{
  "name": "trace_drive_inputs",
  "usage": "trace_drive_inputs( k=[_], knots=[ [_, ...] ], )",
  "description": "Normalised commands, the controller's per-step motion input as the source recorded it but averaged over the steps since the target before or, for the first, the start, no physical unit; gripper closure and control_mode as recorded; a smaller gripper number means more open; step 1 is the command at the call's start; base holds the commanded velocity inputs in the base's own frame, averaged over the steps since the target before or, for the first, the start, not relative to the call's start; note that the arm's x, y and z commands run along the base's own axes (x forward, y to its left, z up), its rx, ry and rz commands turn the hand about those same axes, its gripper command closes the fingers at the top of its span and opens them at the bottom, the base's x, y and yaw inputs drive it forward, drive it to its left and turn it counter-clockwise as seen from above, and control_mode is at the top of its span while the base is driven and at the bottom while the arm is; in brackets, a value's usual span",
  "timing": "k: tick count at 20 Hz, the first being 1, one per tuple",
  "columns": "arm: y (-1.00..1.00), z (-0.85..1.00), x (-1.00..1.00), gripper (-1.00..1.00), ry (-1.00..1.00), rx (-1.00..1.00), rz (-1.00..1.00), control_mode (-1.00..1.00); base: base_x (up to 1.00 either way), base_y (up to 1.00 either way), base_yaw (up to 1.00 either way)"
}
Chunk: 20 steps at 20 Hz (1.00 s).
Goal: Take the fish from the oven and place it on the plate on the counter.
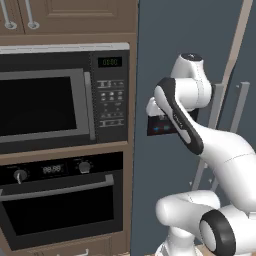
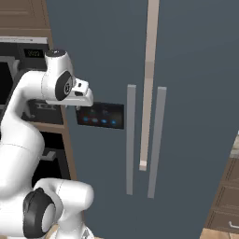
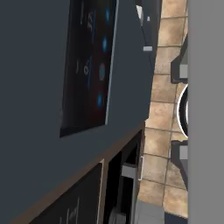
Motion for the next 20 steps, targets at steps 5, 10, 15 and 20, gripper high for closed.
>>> trace_drive_inputs(
  k=[5, 10, 15, 20],
  knots=[
    [0.60, -0.34, -0.26, -1.00, -0.03, -0.01, 0.15, -1.00, 0.00, 0.00, 0.00],
    [1.00, -0.06, -0.47, -1.00, 0.01, -0.08, 0.35, -1.00, 0.00, 0.00, 0.00],
    [1.00, 0.00, -0.37, -1.00, 0.14, -0.16, 0.36, -1.00, 0.00, 0.00, 0.00],
    [0.94, -0.25, -0.14, -1.00, 0.00, -0.18, 0.14, -1.00, 0.00, 0.00, 0.00]
  ],
)
